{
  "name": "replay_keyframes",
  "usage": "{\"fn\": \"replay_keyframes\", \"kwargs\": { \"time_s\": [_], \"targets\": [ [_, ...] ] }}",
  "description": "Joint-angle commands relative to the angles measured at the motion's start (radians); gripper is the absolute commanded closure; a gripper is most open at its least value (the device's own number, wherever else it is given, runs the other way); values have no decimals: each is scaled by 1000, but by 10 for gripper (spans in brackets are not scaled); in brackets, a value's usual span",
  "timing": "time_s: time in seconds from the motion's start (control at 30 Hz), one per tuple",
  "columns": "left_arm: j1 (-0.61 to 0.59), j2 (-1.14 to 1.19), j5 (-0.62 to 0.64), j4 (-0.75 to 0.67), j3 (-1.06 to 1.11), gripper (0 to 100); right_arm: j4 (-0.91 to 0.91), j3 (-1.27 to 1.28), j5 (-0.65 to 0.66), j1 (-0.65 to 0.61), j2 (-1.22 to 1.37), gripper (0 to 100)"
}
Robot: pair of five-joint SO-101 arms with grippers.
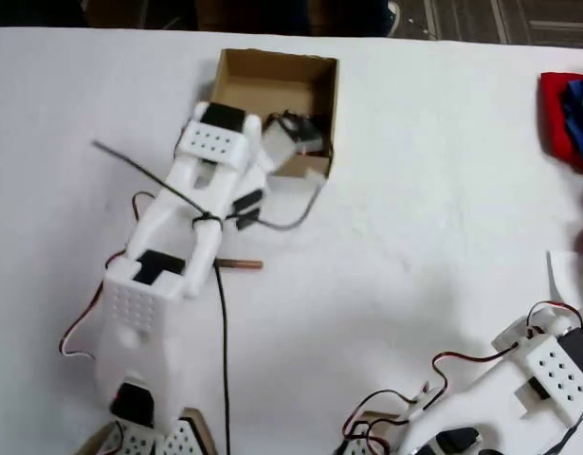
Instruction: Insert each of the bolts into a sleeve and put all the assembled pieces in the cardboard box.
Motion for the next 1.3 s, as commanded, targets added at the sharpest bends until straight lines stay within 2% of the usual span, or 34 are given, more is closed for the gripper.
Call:
{"fn": "replay_keyframes", "kwargs": {
  "time_s": [0.0, 0.07, 0.13, 0.3, 0.57, 0.67, 0.8, 0.9, 1.13, 1.27],
  "targets": [
    [17, -68, 806, 52, 1, 941, -4, -14, 2, -50, -36, 978],
    [6, -72, 970, 52, 77, 947, -4, -14, 2, -74, -36, 978],
    [6, -72, 1046, 52, 151, 946, -4, -14, 2, -94, -36, 978],
    [41, -74, 1054, 52, 262, 946, -7, -14, 2, -110, -36, 978],
    [23, -61, 1123, 43, 274, 945, -7, -14, 2, -110, -36, 978],
    [21, -60, 1123, 41, 274, 898, -7, -14, 2, -110, -36, 978],
    [-12, -51, 1125, 3, 280, 772, -7, -14, 2, -110, -36, 978],
    [-38, -8, 1125, -14, 277, 714, -7, -14, 2, -110, -36, 978],
    [-48, 114, 1125, -35, 266, 710, -5, -14, 2, -110, -36, 978],
    [-48, 178, 1125, -38, 156, 710, -4, -14, 2, -110, -36, 978]
  ]
}}
